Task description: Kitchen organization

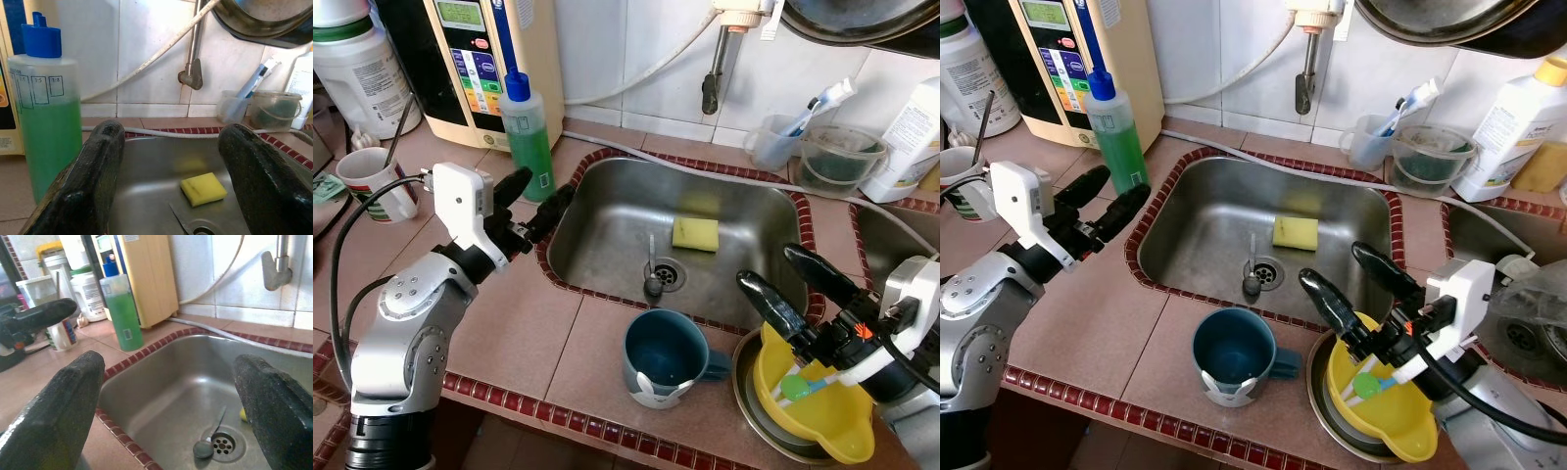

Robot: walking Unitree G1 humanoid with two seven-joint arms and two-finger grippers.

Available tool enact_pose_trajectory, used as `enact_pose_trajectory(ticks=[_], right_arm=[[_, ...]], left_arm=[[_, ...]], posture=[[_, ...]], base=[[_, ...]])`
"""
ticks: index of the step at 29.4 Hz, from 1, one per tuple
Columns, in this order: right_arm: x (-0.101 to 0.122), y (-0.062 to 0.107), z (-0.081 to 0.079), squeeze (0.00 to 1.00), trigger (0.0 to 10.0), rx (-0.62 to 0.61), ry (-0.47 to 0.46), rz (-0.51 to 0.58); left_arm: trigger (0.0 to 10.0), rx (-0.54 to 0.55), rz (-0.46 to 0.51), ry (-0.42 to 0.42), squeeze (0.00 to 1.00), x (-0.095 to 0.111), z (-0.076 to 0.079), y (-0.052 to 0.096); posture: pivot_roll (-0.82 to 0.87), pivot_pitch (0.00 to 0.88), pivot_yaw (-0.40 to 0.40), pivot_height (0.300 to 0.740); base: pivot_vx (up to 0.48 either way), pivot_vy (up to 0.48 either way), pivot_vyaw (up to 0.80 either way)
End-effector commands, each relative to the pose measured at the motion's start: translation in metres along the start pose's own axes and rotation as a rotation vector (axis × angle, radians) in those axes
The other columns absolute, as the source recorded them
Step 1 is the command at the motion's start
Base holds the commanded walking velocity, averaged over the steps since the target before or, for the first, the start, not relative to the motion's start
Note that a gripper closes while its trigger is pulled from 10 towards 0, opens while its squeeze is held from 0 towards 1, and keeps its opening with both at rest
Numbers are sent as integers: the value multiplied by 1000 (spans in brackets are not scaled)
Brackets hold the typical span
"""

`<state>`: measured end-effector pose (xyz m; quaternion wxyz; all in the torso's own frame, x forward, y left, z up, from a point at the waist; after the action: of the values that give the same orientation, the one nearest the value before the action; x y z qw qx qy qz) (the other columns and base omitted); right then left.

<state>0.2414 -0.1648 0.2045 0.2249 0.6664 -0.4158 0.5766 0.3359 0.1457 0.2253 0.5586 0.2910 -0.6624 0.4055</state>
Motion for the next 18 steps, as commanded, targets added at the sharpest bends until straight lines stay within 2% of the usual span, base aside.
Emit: enact_pose_trajectory(ticks=[1,6,8,10,18], right_arm=[[6,-1,3,0,10000,-16,11,28],[19,-10,14,0,10000,-102,27,121],[38,-15,30,0,10000,-232,35,251],[46,-15,37,0,10000,-298,19,309],[60,-16,54,0,10000,-468,112,404]], left_arm=[[10000,-4,10,9,0,4,3,0],[10000,-6,6,18,0,3,8,-3],[10000,1,11,22,0,4,7,-5],[10000,14,13,33,0,4,5,-5],[10000,109,74,87,0,15,-9,-7]], posture=[[-24,78,-16,740],[-25,71,-13,740],[-22,69,-14,740],[-20,65,-15,740],[-11,54,-17,740]], base=[[0,0,0],[0,0,0],[0,0,0],[0,0,0],[0,0,0]])
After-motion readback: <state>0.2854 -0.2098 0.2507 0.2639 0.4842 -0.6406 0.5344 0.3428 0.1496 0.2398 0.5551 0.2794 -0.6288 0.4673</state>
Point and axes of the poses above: a point about 5 cm out from each wrist's last joint towards the gripper, its own y axis pointing back from the gripper into the wrist, its own x axis along the axis of the wrist's last joint, z = x × y, the point moved 5 cm from there along -y, pointing out of the wrist towards the gripper, and after that the axes turned 4 degrees about -y, right-handed, at the moved point
